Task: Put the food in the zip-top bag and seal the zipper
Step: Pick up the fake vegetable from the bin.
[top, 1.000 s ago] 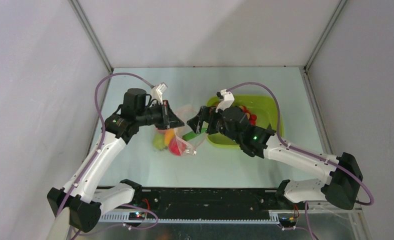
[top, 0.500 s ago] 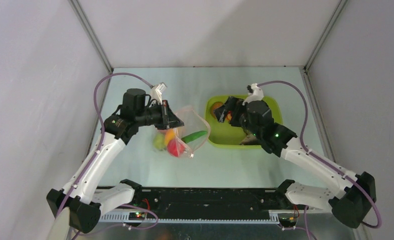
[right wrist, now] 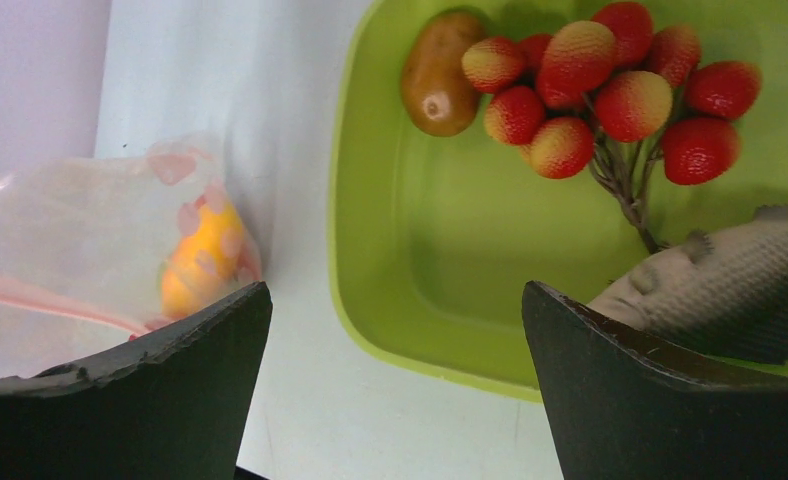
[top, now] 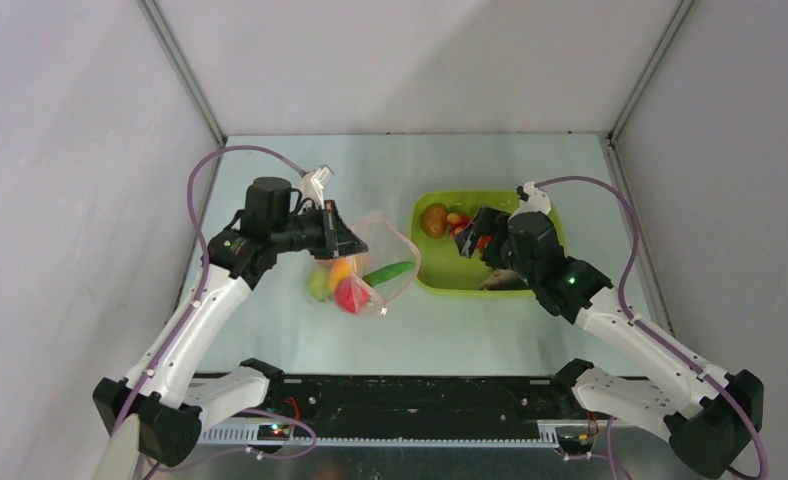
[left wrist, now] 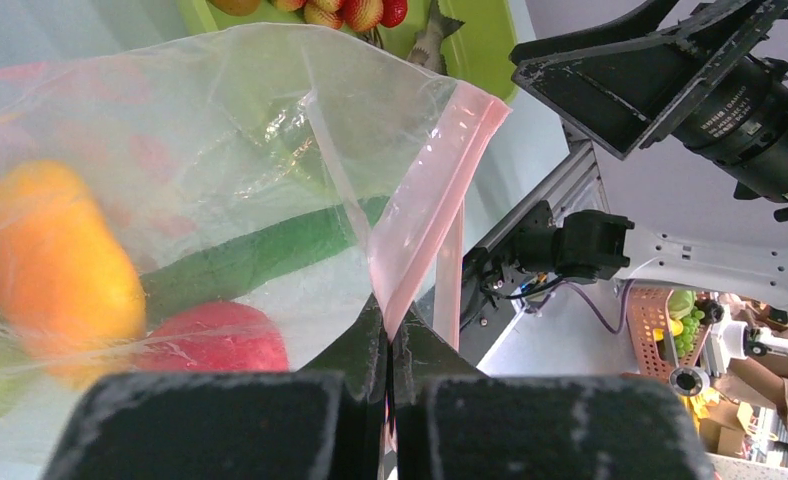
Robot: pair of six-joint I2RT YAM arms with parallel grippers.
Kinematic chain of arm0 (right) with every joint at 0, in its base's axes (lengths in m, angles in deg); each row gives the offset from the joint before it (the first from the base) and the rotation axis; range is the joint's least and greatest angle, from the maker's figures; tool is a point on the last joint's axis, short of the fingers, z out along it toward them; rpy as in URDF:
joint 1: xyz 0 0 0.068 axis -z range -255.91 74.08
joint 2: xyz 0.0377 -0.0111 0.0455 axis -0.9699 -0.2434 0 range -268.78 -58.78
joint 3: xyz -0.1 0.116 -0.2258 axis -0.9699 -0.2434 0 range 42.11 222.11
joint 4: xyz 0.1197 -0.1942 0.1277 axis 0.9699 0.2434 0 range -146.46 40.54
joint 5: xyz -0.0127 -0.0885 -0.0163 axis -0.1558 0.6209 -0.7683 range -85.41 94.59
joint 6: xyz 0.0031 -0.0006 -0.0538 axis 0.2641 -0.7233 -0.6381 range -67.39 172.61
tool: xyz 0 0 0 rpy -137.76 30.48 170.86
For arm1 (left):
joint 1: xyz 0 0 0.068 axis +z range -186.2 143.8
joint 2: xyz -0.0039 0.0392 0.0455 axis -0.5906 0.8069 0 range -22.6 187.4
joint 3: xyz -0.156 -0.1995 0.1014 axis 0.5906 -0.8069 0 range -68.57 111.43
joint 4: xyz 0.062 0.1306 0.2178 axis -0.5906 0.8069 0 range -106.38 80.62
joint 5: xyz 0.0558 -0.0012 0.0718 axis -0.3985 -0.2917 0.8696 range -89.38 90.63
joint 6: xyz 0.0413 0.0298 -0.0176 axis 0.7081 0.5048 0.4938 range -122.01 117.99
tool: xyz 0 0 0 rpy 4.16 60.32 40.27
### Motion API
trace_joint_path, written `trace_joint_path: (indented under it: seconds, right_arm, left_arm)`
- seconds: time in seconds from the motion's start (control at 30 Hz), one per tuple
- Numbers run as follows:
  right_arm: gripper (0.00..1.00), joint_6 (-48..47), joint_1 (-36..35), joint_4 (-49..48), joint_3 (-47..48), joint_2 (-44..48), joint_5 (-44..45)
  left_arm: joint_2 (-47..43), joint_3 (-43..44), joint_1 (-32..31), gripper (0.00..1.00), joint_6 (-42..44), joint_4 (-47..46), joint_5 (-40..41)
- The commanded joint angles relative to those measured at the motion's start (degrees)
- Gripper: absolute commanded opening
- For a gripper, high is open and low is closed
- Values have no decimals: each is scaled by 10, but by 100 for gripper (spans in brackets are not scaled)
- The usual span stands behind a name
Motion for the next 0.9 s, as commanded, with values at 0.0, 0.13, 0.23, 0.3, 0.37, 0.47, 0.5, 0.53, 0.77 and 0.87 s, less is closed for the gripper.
trace_joint_path:
  seconds: [0.0,0.13,0.23,0.3,0.37,0.47,0.5,0.53,0.77,0.87]
  right_arm:
    - [99,2,10,-4,-3,1,-1]
    - [99,-5,11,-49,-3,-32,-31]
    - [99,-6,12,-100,-1,-81,-57]
    - [99,-4,12,-116,9,-111,-73]
    - [99,-2,11,-126,22,-140,-81]
    - [99,1,12,-141,38,-183,-77]
    - [99,5,12,-143,45,-192,-71]
    - [99,8,13,-146,53,-208,-67]
    - [99,33,13,-140,82,-279,-54]
    - [99,38,13,-127,93,-293,-34]
  left_arm:
    - [-12,13,-3,1,10,-10,1]
    - [-7,13,-2,0,10,-10,-2]
    - [-8,13,-3,0,11,-9,-1]
    - [-9,14,-3,0,11,-9,3]
    - [-10,15,-3,0,13,-8,7]
    - [-11,15,-3,0,12,-8,5]
    - [-11,15,-3,0,12,-7,7]
    - [-11,15,-3,0,11,-7,11]
    - [-24,6,-2,0,-38,-2,135]
    - [-40,4,-2,0,-64,9,229]
